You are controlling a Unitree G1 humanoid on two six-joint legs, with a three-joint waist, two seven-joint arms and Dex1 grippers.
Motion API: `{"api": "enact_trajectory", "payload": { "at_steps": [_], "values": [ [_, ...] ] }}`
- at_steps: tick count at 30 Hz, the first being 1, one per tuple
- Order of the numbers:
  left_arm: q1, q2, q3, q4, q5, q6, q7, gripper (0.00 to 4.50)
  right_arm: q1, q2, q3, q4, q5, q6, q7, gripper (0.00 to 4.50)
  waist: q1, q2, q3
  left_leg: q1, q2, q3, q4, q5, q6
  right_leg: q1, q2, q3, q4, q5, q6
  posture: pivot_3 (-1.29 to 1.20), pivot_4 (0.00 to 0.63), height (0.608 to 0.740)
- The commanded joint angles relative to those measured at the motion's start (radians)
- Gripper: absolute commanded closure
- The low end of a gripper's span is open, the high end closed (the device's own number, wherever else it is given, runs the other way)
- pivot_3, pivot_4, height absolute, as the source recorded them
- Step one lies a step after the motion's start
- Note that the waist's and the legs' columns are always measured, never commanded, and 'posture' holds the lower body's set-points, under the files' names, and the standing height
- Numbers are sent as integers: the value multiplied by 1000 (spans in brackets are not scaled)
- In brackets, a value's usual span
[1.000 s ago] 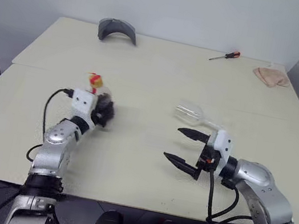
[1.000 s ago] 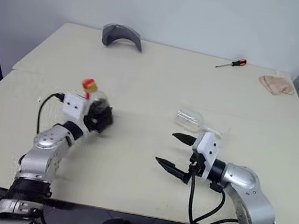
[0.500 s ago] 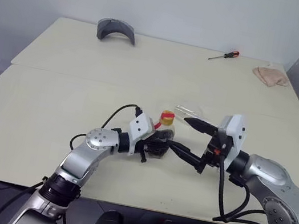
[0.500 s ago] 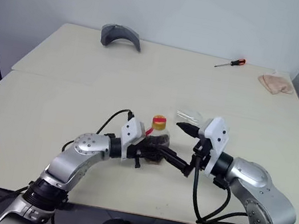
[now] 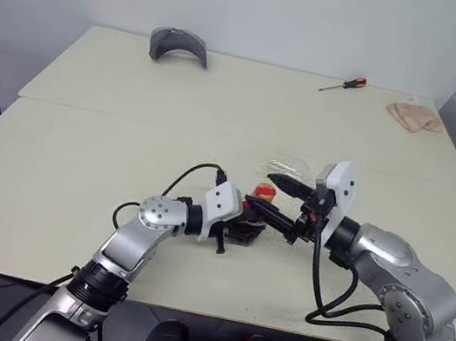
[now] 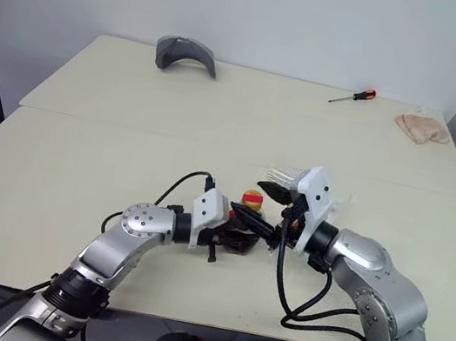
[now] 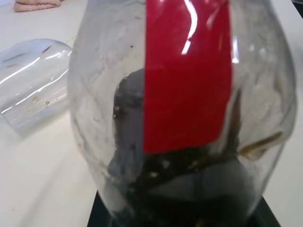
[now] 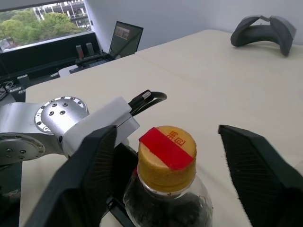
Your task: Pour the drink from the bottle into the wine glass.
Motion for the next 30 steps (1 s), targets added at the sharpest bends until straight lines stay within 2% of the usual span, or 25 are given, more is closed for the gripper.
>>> {"api": "enact_trajectory", "payload": {
  "at_steps": [1, 3, 4, 7, 9, 13, 16, 20, 22, 27, 30],
  "values": [
    [-21, -9, 3, -20, -2, -23, -5, 3565, -13, 6, -19, -6, 5, -28, 8, 2316, 0, 0, 0, 0, 0, 0, 0, 0, 0, 0, 0, 0, 0, 0, 0, 0, 150, 740],
    [-20, -10, 4, -20, 0, -24, -5, 3595, -15, 1, -25, 6, 6, -36, 20, 3086, 0, 0, 0, 0, 0, 0, 0, 0, 0, 0, 0, 0, 0, 0, 0, 0, 150, 740],
    [-20, -11, 4, -20, 1, -25, -6, 3603, -16, -1, -28, 12, 6, -42, 28, 3262, 0, 0, 0, 0, 0, 0, 0, 0, 0, 0, 0, 0, 0, 0, 0, 0, 150, 740],
    [-20, -14, 2, -23, 2, -27, -5, 3663, -41, -29, -54, 68, 22, -63, 98, 3264, 0, 0, 0, 0, 0, 0, 0, 0, 0, 0, 0, 0, 0, 0, 0, 0, 150, 740],
    [-18, -19, -1, -29, 1, -30, -7, 3702, -73, -82, -44, 142, 3, -102, 204, 3264, 0, 0, 0, 0, 0, 0, 0, 0, 0, 0, 0, 0, 0, 0, 0, 0, 150, 740],
    [-13, -26, -19, -40, 2, -42, -21, 3709, -168, -186, 30, 349, -69, -209, 451, 3264, 0, 1, 0, 0, 0, 0, 0, 0, 0, 0, 0, 0, -1, 0, 0, 0, 150, 740],
    [-16, -32, -29, -32, 18, -63, -16, 3714, -261, -224, 99, 521, -156, -337, 596, 3264, -1, 1, 0, 1, 0, 0, 0, 0, 0, 0, 2, 0, 0, 0, 0, 0, 150, 740],
    [-27, -60, -25, -7, 38, -82, 11, 3730, -305, -239, 97, 552, -121, -333, 689, 3264, 2, 1, 0, 1, 1, -1, 0, 0, 0, 0, 2, 0, 0, 0, -1, 0, 150, 740],
    [-26, -69, -24, -2, 49, -92, 17, 3730, -291, -236, 70, 515, -87, -292, 668, 3264, 6, 1, 0, 0, 0, 0, 1, 0, 0, 1, 1, 0, 0, 3, -5, 0, 150, 740],
    [-39, -100, -10, 34, 62, -106, 57, 3741, -112, -214, -112, 182, 73, -131, 422, 1600, 13, 2, 1, -3, -1, -1, 1, 0, 0, 0, -2, -1, -1, 3, -5, 0, 150, 740],
    [-54, -119, -2, 62, 68, -114, 83, 3744, -24, -159, -209, 12, 190, -39, 212, 622, 7, 2, 1, -3, -1, -1, 2, 0, 0, -1, -2, -1, 0, 3, -5, 0, 150, 740]
  ]
}}
